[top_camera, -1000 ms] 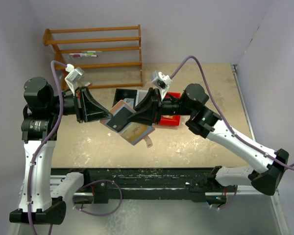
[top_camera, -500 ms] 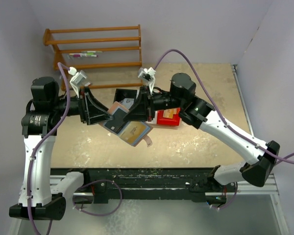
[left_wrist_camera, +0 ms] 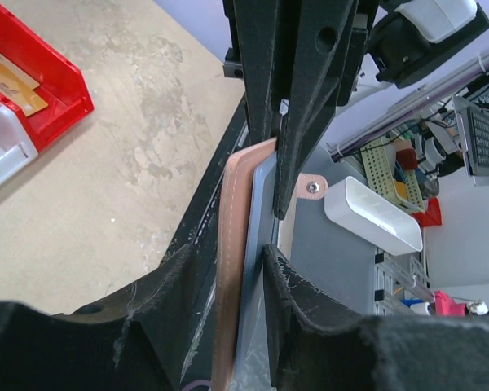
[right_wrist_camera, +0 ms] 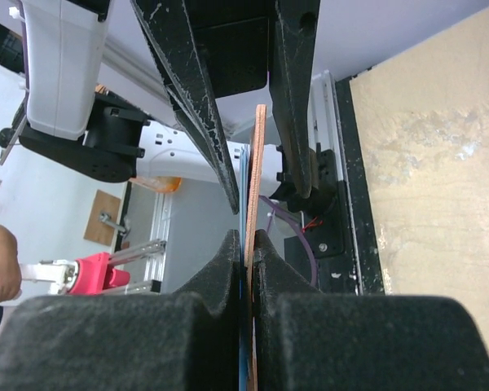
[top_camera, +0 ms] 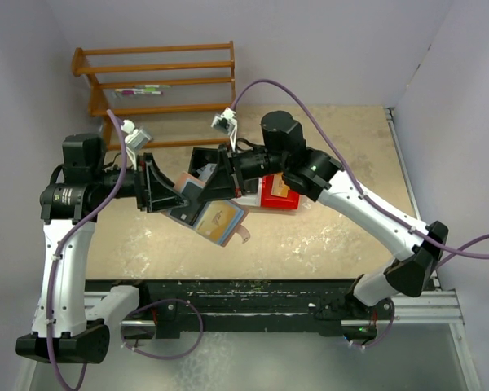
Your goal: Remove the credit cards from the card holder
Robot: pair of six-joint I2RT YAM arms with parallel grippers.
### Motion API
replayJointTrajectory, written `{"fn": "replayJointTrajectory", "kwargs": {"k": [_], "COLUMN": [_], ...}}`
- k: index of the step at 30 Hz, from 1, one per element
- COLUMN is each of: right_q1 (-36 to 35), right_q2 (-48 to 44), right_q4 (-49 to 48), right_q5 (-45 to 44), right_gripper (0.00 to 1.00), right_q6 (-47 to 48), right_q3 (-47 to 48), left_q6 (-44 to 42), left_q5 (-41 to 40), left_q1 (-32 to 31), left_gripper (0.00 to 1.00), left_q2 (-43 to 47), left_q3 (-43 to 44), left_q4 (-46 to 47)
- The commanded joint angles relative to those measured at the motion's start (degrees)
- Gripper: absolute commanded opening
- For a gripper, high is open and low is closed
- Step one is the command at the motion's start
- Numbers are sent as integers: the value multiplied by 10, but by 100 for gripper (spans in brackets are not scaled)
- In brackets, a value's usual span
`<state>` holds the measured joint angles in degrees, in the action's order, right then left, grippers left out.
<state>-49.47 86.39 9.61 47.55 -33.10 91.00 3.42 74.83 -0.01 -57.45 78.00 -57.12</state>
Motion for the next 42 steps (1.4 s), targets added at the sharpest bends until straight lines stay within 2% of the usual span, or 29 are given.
{"fn": "replayJointTrajectory", "kwargs": {"k": [1, 6, 10, 15, 16, 18, 21, 22, 25, 27, 32, 38, 42], "right_q1": [-3, -3, -3, -3, -2, 11, 58, 81, 137, 146, 141, 90, 51], "right_q2": [-1, 9, 16, 16, 15, 8, -23, -43, -119, -161, -164, -153, -119], "right_q4": [13, 30, 20, 21, 26, 37, 22, 18, -79, -119, -172, -228, -272], "right_q5": [14, 16, 18, 23, 23, -1, -44, -73, -110, -130, -106, -137, -133], "right_gripper": [0, 0, 0, 0, 8, 35, 85, 98, 99, 100, 99, 85, 79], "right_q6": [3, 4, 7, 23, 27, 37, 24, 15, -20, -21, -55, -120, -163], "right_q3": [54, 61, 64, 55, 53, 51, 28, 13, -58, -95, -144, -181, -187], "left_q6": [-47, -50, -41, -11, 0, 23, 53, 65, 107, 127, 173, 220, 234], "left_q5": [42, 75, 80, 95, 93, 86, 50, 35, -27, -78, -173, -213, -189], "left_q1": [1, 1, 1, 1, 1, 1, 1, 2, 2, 2, 3, 3, 3], "left_gripper": [42, 40, 21, 7, 5, 1, 0, 0, 0, 0, 0, 0, 0], "left_q2": [0, 2, 1, -4, -5, -6, -7, -7, -4, -2, -11, -15, -27], "left_q3": [-1, -1, -8, -22, -25, -30, -30, -31, -34, -35, -41, -57, -55], "left_q4": [-27, -29, -20, 1, 11, 32, 56, 65, 105, 123, 159, 219, 249]}}
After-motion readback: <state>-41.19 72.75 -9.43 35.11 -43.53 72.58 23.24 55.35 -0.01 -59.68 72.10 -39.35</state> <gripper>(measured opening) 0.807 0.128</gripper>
